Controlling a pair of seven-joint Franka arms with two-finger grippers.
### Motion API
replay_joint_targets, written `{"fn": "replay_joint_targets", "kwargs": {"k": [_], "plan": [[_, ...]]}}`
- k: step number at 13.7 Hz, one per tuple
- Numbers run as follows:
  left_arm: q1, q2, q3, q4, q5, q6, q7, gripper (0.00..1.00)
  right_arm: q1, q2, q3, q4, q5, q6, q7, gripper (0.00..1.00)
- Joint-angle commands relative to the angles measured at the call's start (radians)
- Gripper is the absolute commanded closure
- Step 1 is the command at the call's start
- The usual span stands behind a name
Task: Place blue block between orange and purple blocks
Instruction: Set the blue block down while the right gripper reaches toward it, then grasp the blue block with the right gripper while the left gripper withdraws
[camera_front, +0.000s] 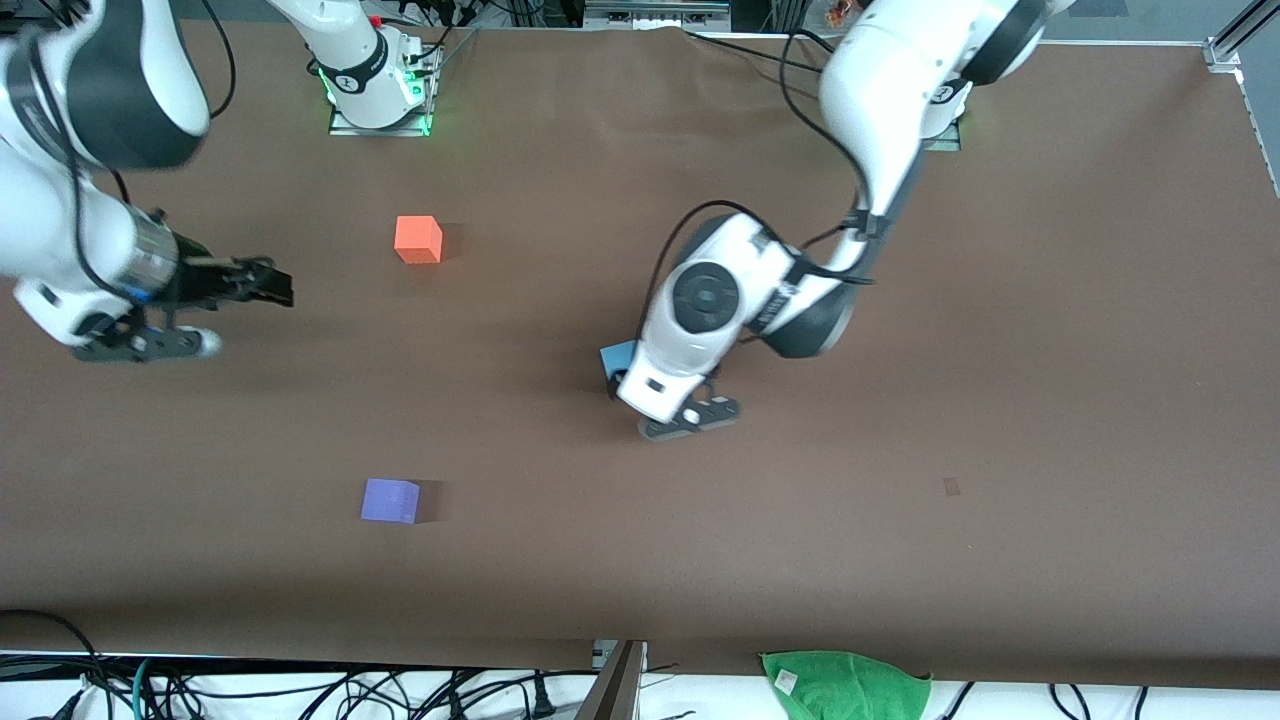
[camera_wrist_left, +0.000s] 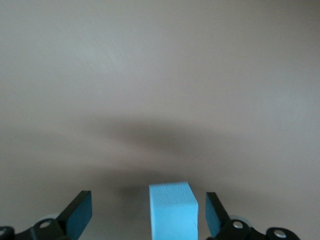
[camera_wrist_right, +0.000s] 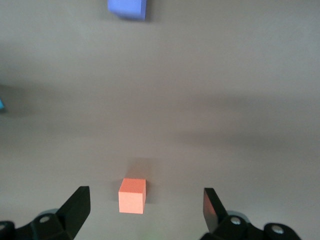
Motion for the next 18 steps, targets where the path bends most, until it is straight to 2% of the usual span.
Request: {"fn": "replay_joint_targets", "kwargs": {"k": [1, 2, 4, 5, 7, 10, 12, 14, 18], "plan": [[0.101, -0.071, -0.01, -0.01, -0.011, -0.105, 0.125, 0.0, 0.025, 0.041, 0.006, 0.016, 0.001, 0.0, -0.014, 0.0], [0.133, -0.088, -0.009, -0.009, -0.011, -0.173, 0.188, 0.0, 0.05, 0.065, 0.009, 0.018, 0.039, 0.032, -0.014, 0.0], [0.218, -0.142, -0.003, -0.01, -0.01, -0.251, 0.338, 0.0, 0.116, 0.13, 0.02, 0.016, 0.215, 0.157, 0.012, 0.0], [0.257, -0.156, -0.003, -0.01, 0.001, -0.282, 0.412, 0.0, 0.189, 0.156, 0.02, 0.019, 0.23, 0.246, 0.054, 0.0], [0.322, -0.173, -0.003, -0.01, 0.029, -0.328, 0.512, 0.0, 0.342, 0.232, 0.017, 0.021, 0.196, 0.397, 0.224, 0.0], [0.379, -0.217, 0.01, -0.01, 0.035, -0.405, 0.55, 0.0, 0.527, 0.433, 0.007, 0.085, 0.077, 0.674, 0.326, 0.0], [0.428, -0.262, 0.01, -0.018, 0.041, -0.417, 0.578, 0.0, 0.57, 0.506, 0.007, 0.163, 0.021, 0.689, 0.378, 0.0], [0.466, -0.341, 0.01, -0.041, 0.041, -0.419, 0.605, 0.0, 0.593, 0.536, 0.007, 0.168, -0.031, 0.701, 0.388, 0.0], [0.522, -0.548, 0.01, -0.196, 0.041, -0.436, 0.609, 0.0, 0.613, 0.595, -0.007, 0.17, -0.144, 0.762, 0.388, 0.0]]}}
